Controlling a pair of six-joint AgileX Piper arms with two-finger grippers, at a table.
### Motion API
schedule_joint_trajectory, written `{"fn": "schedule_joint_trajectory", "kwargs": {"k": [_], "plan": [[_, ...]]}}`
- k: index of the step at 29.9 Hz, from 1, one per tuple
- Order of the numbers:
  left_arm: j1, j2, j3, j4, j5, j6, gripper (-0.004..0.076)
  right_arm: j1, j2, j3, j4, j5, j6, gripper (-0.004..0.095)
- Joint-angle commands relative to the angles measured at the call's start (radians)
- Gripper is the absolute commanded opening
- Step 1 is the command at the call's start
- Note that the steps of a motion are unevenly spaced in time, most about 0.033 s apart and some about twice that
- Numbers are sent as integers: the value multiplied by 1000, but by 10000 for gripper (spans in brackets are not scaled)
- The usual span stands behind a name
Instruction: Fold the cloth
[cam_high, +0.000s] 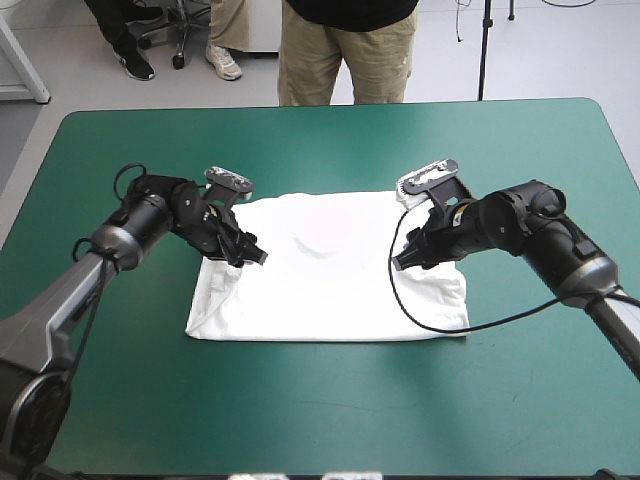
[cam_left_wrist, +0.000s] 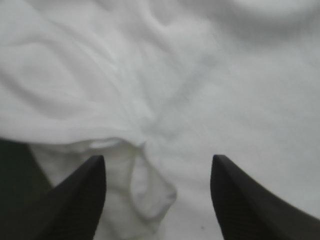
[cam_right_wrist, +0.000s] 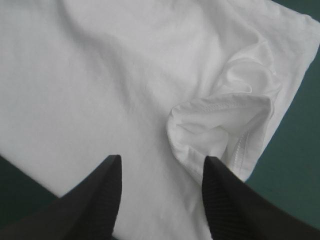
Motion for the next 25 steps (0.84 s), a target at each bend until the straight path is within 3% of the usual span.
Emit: {"fn": "schedule_joint_trajectory", "kwargs": {"k": [1, 4, 7, 11, 16, 19, 25], "plan": [[-1, -169, -31, 84, 67, -57, 455, -1, -93, -25, -6, 42, 17, 472], [-1, -231, -1, 149, 143, -92, 455, -1, -134, -11, -33, 125, 38, 472], [-1, -289, 107, 190, 144, -148, 454, -1, -192, 69, -85, 132, 89, 472], [21, -359, 298, 202, 75, -204, 454, -1, -280, 216, -146, 81, 165, 472], [83, -380, 452, 192, -56, -267, 454, -1, -353, 342, -125, -20, 194, 472], [134, -376, 497, 130, -158, -261, 452, -1, -357, 356, -117, -27, 202, 472], [169, -326, 505, -12, -186, -154, 404, -1, -357, 358, -116, -50, 202, 472]]}}
